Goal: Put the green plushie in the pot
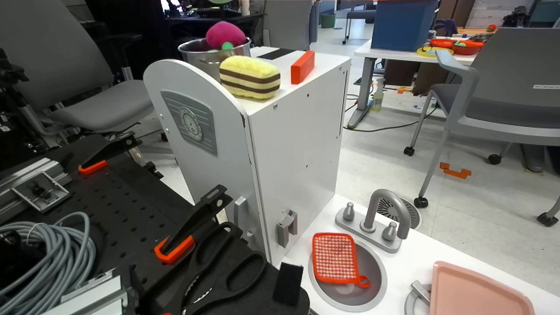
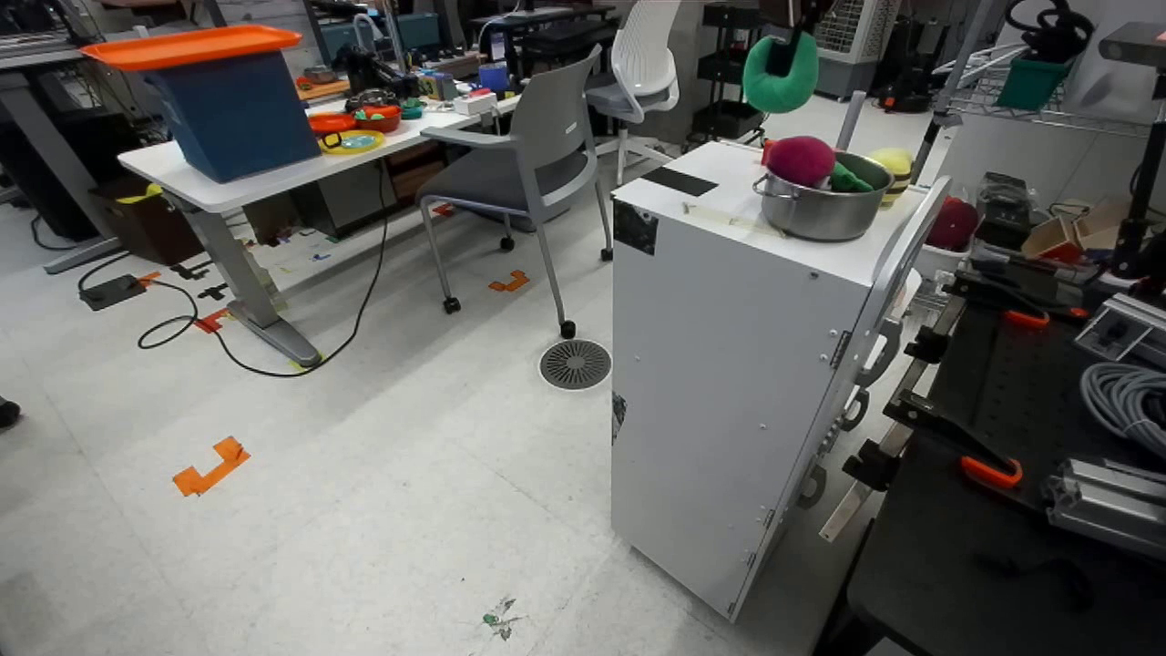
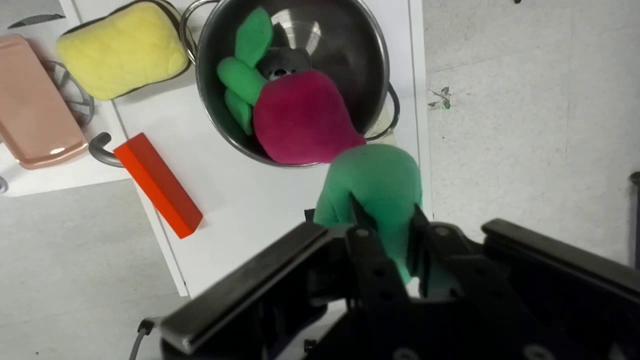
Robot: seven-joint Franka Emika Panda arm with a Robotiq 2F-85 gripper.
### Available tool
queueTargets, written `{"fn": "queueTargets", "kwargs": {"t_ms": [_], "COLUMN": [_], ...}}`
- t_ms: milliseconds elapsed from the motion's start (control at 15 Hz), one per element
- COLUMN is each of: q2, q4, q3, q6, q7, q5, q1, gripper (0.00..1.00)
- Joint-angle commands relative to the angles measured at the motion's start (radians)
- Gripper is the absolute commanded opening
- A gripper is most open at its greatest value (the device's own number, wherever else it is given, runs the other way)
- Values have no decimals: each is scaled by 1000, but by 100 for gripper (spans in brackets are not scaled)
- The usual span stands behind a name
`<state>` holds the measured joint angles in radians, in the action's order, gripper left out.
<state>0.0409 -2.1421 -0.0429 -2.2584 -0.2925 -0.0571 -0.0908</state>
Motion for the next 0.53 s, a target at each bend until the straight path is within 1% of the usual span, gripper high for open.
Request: {"fn": "queueTargets", "kwargs": {"t_ms": [0,267,467], "q2": [-67,-146,-185], "q4": [-40,-98,-144], "q3": [-9,-30,-50], "q6": [26,13,26], "q7": [-13,-57,-86], "q5": [4,-52,-93], "q1": [4,-3,6], "gripper": [4,4,4]}}
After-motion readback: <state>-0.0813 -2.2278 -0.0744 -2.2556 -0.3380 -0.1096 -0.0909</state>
